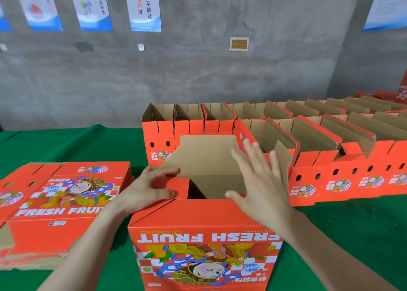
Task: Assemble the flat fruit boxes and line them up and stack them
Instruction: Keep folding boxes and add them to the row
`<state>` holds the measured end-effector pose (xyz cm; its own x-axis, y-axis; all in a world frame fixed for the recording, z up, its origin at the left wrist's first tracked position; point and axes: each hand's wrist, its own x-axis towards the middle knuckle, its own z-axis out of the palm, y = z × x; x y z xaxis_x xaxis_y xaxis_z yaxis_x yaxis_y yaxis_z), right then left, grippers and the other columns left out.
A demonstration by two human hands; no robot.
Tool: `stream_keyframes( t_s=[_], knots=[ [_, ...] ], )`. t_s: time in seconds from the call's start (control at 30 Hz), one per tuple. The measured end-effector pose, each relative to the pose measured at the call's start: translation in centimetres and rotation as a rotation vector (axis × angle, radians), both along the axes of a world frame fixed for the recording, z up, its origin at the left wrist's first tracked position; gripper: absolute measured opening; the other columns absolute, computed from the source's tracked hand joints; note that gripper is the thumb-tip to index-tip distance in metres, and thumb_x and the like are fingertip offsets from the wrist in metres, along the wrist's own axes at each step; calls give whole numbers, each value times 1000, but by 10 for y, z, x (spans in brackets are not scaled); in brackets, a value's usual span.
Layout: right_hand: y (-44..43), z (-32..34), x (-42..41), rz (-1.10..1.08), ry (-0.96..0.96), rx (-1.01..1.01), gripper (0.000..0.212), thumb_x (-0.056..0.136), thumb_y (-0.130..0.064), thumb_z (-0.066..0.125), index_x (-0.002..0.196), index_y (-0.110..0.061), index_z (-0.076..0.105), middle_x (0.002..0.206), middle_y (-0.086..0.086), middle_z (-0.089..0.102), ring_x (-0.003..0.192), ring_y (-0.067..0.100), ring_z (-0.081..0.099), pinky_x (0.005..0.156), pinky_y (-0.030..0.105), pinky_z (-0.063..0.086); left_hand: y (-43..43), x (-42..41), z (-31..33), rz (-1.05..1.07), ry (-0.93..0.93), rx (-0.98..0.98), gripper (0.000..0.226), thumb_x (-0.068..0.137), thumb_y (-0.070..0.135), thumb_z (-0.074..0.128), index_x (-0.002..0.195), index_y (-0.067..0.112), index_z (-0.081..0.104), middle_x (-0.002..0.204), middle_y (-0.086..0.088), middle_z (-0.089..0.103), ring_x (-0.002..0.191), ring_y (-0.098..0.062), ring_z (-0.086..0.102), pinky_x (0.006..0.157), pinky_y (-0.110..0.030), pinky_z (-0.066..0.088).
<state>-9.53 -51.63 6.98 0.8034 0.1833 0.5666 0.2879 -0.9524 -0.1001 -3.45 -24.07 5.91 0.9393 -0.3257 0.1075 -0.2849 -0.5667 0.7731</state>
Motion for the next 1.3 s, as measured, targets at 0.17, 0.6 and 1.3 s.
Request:
stream_keyframes(
  t_s=[0.17,0.6,1.3],
  knots=[
    [-28,12,4,-98,-258,498,100,72,-11,80,151,-9,18,158,2,1,148,19,1,119,40,2,-1,4,-4,-26,-37,-5,58,75,17,79,117,48,54,128,15,32,113,13,39,82,2,33],
    [-39,-11,2,286,322,274,27,88,-20,67,114,-27,65,115,-30,52,113,-22,42,105,2,9,-6,3,-2,10,-122,34,57,75,16,80,118,43,55,133,10,32,126,-8,34,108,-25,28],
    [-44,-1,23,218,362,382,39,86,-25,69,124,-23,59,131,-12,42,130,6,36,106,19,22,-16,5,10,56,-32,283,78,72,51,75,140,29,44,130,7,41,128,-13,39,106,-26,31]
  ],
)
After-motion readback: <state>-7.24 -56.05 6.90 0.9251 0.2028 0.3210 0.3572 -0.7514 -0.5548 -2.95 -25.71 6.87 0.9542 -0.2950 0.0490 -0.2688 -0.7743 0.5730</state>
